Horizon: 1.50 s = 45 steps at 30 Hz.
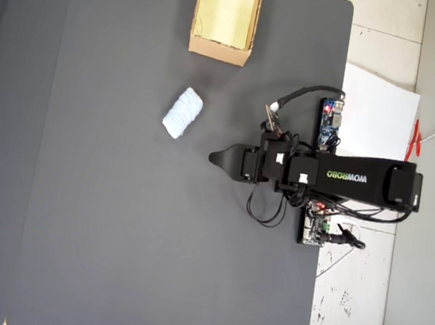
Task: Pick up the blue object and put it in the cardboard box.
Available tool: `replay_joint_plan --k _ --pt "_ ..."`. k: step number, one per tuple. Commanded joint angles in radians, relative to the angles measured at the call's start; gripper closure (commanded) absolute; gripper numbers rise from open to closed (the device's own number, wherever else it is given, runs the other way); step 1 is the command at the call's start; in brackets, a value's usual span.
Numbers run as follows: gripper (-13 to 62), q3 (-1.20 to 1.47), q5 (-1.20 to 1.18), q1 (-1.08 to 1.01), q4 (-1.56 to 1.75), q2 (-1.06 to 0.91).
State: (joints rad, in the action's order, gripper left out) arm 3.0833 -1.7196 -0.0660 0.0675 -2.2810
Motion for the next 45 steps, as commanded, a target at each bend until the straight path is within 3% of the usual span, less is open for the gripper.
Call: replay_joint_plan --k 1,9,28,41,45 --pt "14.9 0.035 -0.040 0.006 -0.071 -0.086" --pt "14.2 0.035 -0.034 0.002 -0.064 -0.087" --pt "13.8 0.035 0.000 -0.003 0.365 -0.087" --pt "14.5 0.031 0.064 -0.029 0.385 -0.087" --pt "14.9 -0.075 0.169 -0.064 0.249 -0.087"
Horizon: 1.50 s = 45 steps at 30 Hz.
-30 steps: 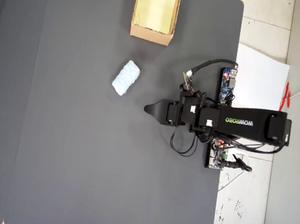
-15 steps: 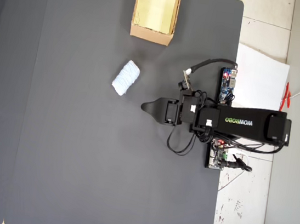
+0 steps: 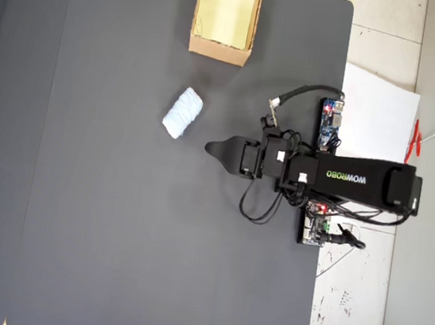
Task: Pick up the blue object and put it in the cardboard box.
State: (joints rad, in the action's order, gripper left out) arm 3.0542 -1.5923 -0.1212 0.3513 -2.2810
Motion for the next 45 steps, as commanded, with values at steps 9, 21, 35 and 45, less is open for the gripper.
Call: replay_joint_plan --k 9,21,35,45 --pt "14.9 -0.431 0.183 -0.052 -0.462 0.006" --pt "16.1 -0.873 0.209 -0.104 -0.785 0.422" --pt "15.8 -1.012 0.207 -0.138 -0.793 0.778" --pt "28.2 -1.081 0.215 -0.153 -0.773 0.919"
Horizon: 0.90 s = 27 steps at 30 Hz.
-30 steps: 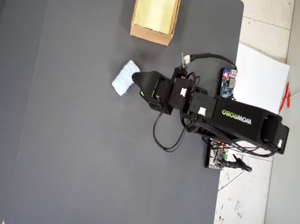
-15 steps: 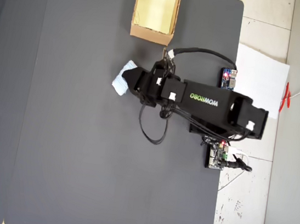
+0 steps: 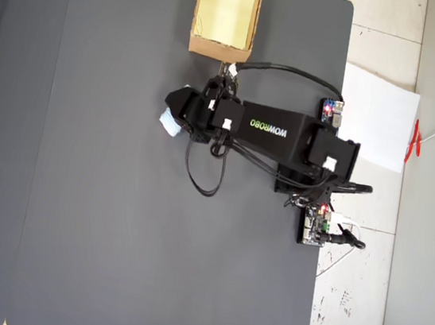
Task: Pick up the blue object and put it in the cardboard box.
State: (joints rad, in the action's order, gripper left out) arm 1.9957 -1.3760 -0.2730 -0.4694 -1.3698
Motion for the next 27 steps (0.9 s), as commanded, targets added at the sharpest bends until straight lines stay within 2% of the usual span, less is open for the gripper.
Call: replay_joint_plan --k 1,3,4,17,22,27 --pt "32.3 -0.017 0.008 -0.006 0.064 0.008" --pt "40.3 0.006 0.026 -0.015 0.130 0.008" --pt "41.9 0.020 0.025 -0.015 0.169 0.006" --pt "42.5 0.130 -0.098 -0.009 0.581 -0.236" --pt "42.5 0.144 -0.100 -0.032 0.598 -0.370" --pt "42.5 0.146 -0.098 -0.164 0.598 -0.474"
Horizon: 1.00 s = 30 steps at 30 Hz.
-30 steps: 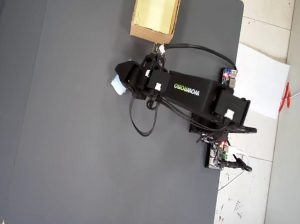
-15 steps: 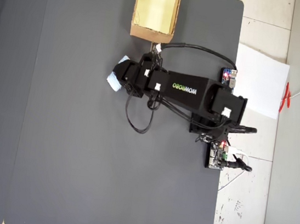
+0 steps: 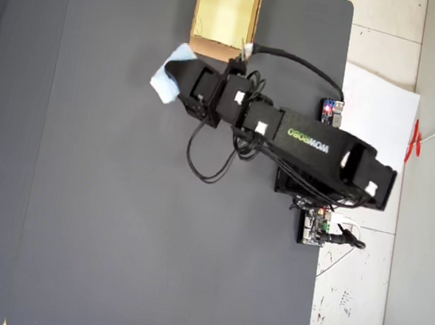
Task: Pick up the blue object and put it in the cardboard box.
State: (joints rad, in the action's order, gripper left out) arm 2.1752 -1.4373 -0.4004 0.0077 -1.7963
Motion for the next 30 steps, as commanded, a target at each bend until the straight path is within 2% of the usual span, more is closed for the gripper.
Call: replay_joint_plan --k 1,10,15,17,20,24,30 --pt "42.5 -0.037 -0.032 -0.066 0.120 -0.051" --pt "42.5 -0.067 -0.002 -0.307 0.086 -0.051" --pt "42.1 -0.127 0.075 -0.414 -0.035 0.032" --pt "32.9 -0.138 0.091 -0.459 -0.080 0.077" --pt "27.1 -0.144 0.091 -0.486 -0.091 0.100" --pt "22.2 -0.146 0.080 -0.491 -0.084 0.101" --pt "19.2 -0.144 0.037 -0.486 -0.063 0.086"
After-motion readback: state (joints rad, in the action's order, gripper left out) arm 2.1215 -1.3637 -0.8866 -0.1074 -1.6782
